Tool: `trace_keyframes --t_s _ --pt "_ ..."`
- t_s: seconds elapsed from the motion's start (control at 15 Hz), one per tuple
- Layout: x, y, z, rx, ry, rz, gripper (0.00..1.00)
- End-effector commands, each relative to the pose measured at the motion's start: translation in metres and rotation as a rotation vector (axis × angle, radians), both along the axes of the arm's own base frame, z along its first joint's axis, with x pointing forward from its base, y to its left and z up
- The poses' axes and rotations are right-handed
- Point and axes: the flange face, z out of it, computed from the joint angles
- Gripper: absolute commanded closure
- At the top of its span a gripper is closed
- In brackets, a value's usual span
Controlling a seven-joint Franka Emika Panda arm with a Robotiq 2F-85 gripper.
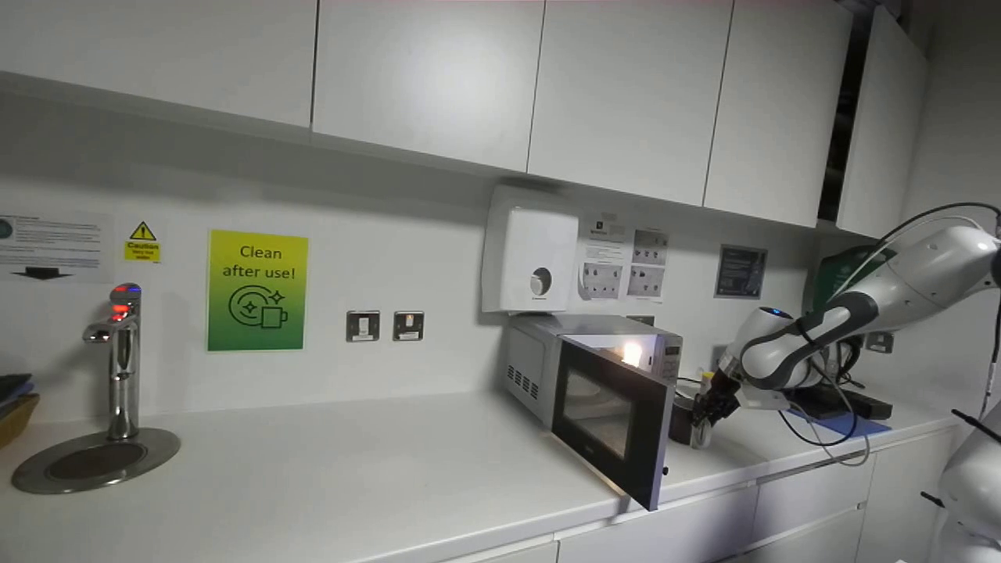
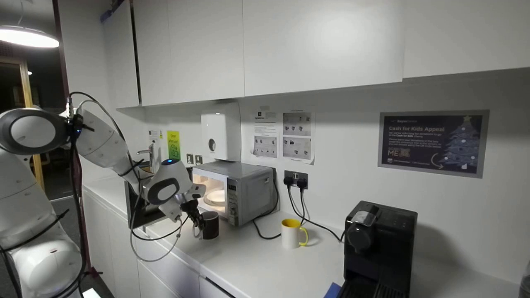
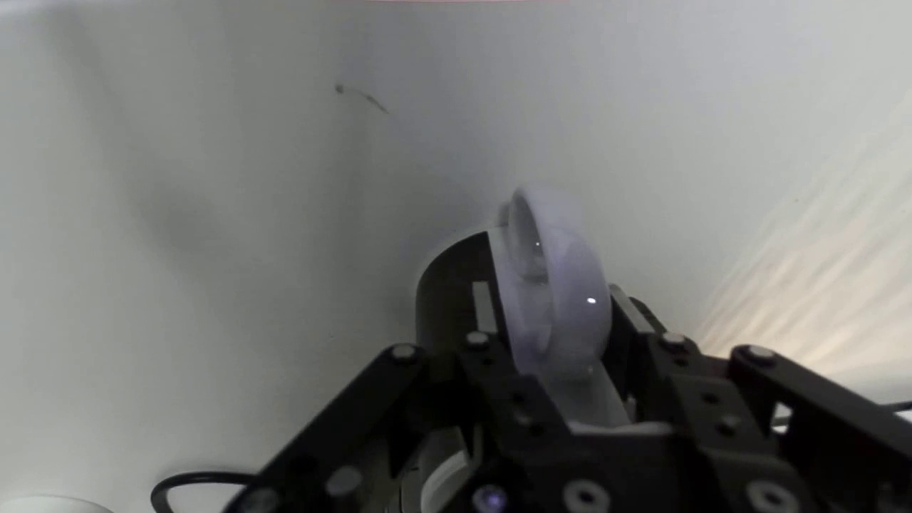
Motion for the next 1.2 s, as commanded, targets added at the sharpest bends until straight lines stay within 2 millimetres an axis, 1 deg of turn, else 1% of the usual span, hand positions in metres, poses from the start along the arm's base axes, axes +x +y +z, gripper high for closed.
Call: trace_keyframes --t_s 0.0,0.07,0.13,0.2,0.4,0.6,0.73,1.0,1.13 --pt "0.008 0.0 -0.001 0.014 -0.019 -0.01 0.88" --pt "0.009 0.0 -0.001 0.015 -0.017 -0.011 0.97" --pt "0.009 0.0 -0.001 0.015 -0.017 -0.012 1.0" --pt "0.01 0.0 -0.001 0.015 -0.014 -0.013 0.96" --pt "0.01 0.001 0.0 0.015 -0.01 -0.011 0.95" --pt "0.012 0.008 0.005 0.013 -0.018 -0.002 0.95" --pt "0.012 0.019 0.008 0.012 -0.023 0.019 0.95" --pt "0.012 0.051 0.014 0.005 -0.029 0.092 0.95" --pt "0.014 0.063 0.018 -0.002 -0.038 0.12 0.95"
